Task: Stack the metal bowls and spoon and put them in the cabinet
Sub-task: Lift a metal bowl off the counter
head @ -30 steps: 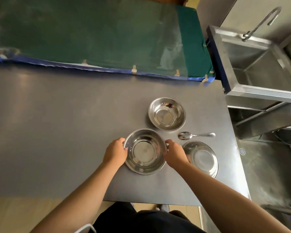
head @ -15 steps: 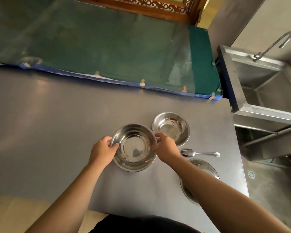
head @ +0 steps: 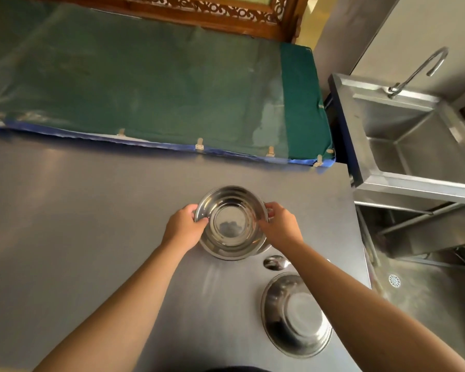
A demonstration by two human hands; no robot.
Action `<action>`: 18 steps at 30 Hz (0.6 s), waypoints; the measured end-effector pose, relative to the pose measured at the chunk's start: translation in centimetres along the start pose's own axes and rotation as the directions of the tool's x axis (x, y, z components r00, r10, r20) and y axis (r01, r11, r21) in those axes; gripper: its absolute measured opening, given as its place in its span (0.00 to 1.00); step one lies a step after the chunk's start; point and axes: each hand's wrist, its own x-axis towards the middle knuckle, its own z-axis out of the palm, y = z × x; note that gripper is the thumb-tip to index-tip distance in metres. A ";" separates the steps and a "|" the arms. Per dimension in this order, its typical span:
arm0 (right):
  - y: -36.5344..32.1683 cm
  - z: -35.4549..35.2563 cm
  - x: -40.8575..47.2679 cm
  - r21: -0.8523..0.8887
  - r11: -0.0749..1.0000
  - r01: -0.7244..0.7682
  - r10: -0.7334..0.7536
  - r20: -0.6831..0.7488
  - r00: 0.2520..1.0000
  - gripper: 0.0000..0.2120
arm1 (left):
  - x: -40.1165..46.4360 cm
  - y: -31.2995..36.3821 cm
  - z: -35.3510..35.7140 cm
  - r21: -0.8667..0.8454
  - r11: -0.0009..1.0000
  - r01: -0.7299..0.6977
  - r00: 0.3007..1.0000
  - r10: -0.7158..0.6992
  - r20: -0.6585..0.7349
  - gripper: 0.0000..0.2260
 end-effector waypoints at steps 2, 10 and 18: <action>1.5 -0.5 0.7 0.021 0.999 -0.028 0.028 -0.017 0.999 0.15 | 0.8 0.9 1.5 0.011 1.000 0.000 0.999 0.000 0.034 0.13; 5.1 -0.6 2.2 0.053 0.990 -0.128 0.129 -0.016 0.991 0.15 | 2.8 1.8 5.2 0.077 0.997 0.004 0.997 -0.010 0.074 0.16; 6.5 0.8 3.1 0.019 0.990 -0.143 0.143 -0.004 0.990 0.18 | 3.1 1.0 6.0 0.114 0.993 0.033 0.995 -0.043 0.085 0.22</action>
